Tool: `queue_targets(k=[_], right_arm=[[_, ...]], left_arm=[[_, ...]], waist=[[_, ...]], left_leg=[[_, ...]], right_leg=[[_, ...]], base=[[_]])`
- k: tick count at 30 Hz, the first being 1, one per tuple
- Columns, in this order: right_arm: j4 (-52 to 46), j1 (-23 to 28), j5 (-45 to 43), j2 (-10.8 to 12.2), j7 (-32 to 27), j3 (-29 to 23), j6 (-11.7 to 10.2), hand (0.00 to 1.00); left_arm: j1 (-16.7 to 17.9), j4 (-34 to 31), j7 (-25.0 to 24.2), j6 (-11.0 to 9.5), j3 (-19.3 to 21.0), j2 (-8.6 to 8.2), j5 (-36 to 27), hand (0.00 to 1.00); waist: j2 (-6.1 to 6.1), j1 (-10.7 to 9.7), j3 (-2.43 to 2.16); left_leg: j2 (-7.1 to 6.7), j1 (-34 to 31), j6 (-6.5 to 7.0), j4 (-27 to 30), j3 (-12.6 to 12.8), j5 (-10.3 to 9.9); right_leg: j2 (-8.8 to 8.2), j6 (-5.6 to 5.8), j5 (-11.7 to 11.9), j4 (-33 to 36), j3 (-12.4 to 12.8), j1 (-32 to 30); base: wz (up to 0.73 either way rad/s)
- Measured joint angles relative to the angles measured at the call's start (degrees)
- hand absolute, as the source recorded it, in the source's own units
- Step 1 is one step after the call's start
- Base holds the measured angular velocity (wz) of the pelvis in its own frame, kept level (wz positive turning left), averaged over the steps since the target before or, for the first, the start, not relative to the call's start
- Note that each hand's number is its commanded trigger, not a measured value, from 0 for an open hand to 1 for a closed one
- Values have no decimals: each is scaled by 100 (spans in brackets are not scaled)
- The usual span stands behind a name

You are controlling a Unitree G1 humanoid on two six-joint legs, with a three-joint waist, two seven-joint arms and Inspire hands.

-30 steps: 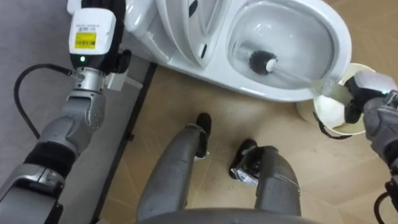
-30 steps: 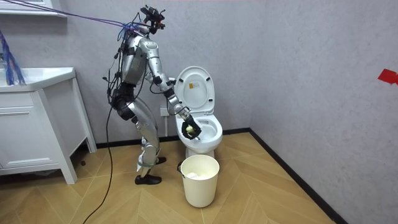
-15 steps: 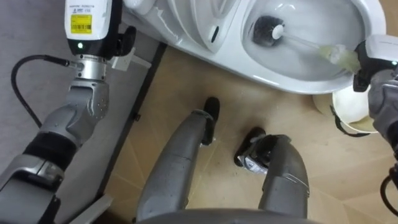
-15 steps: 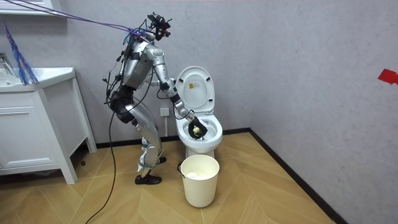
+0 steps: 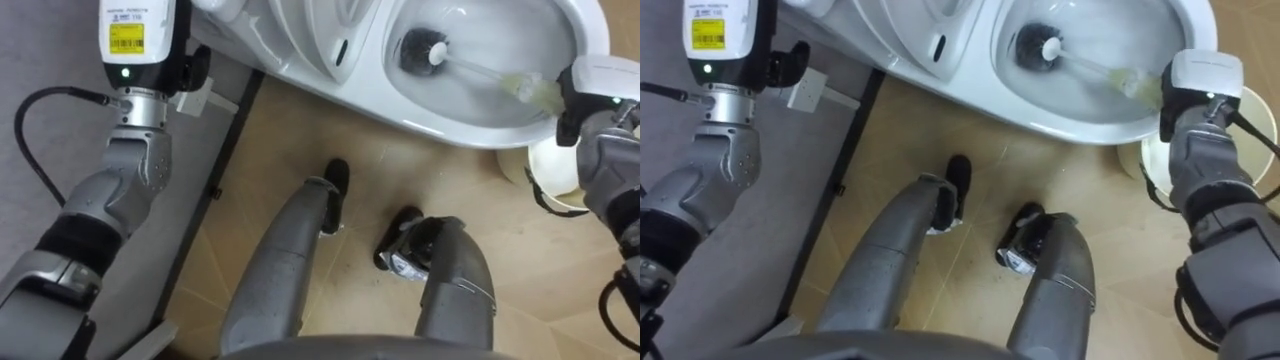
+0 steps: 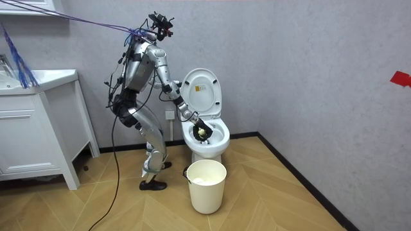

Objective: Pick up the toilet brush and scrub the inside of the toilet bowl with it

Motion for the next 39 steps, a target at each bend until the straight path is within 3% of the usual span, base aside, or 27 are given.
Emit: queue_targets(k=[4, 7, 16, 18, 19, 20, 25, 27, 30, 34, 39], right_arm=[[-793, 344, -429, -180, 68, 69, 294, 100], [-1210, 575, -654, -321, 87, 64, 387, 100], [-2970, 1441, -951, -531, 224, 49, 847, 100], [-3244, 1571, -953, -623, 291, 49, 907, 100], [-3331, 1636, -950, -665, 329, 50, 908, 100], [-3360, 1651, -950, -673, 369, 50, 908, 100], [-3235, 1562, -838, -704, 409, 68, 881, 100], [-2888, 1354, -399, -597, 409, 74, 783, 100], [-2397, 1063, 241, -351, 405, 62, 535, 100], [-1953, 578, 1079, -283, 338, 55, 236, 100], [-1560, 285, 1860, -276, 163, -349, 36, 100]], left_arm=[[83, -3, 26, -45, 4, 16, -6, 0], [162, -4, 42, -126, 4, 35, -75, 0], [699, -218, 405, -311, 144, 117, -603, 0], [851, -394, 412, -313, 188, 151, -704, 0], [924, -409, 416, -321, 190, 174, -710, 0], [960, -408, 414, -320, 190, 214, -713, 0], [991, -382, 352, -307, 103, 276, -790, 0], [882, -249, 356, -292, 37, 332, -784, 0], [809, -206, 355, -257, 14, 507, -771, 0], [735, -233, 403, -60, 18, 533, -742, 0], [718, -258, 596, 41, 122, 532, -520, 0]], waist=[[111, 57, -9], [224, 44, -21], [229, -27, -55], [211, -47, -83], [197, -58, -118], [185, -66, -139], [174, -78, -134], [103, -73, -118], [-124, -118, -116], [-277, -242, -41], [-320, -306, -15]], left_leg=[[87, 6, -27, -10, -75, -25], [101, 9, -38, -18, -101, -35], [281, 17, -141, -87, -59, -96], [299, 11, -147, -68, -58, -99], [302, 7, -147, -52, -57, -99], [308, 14, -147, -42, -57, -99], [352, 121, -144, -26, 49, -98], [378, 150, -137, -38, 117, -95], [377, 161, -108, -54, 154, -77], [357, 157, -109, -106, 196, -64], [319, 24, -87, -66, 199, -36]], right_leg=[[113, -20, 35, -200, -121, 113], [152, -12, 46, -275, -148, 149], [374, -87, 100, -540, -106, 174], [394, -100, 107, -559, -102, 182], [399, -101, 107, -566, -103, 191], [408, -103, 109, -580, -102, 211], [401, -98, 107, -593, -132, 344], [394, -94, 103, -549, -120, 339], [381, -120, 90, -446, -47, 268], [327, -144, 78, -322, -2, 196], [275, -146, 80, -215, 6, 40]], base=[[-5], [2], [-7], [-3], [0], [0], [0], [0], [-2], [-1], [2]])
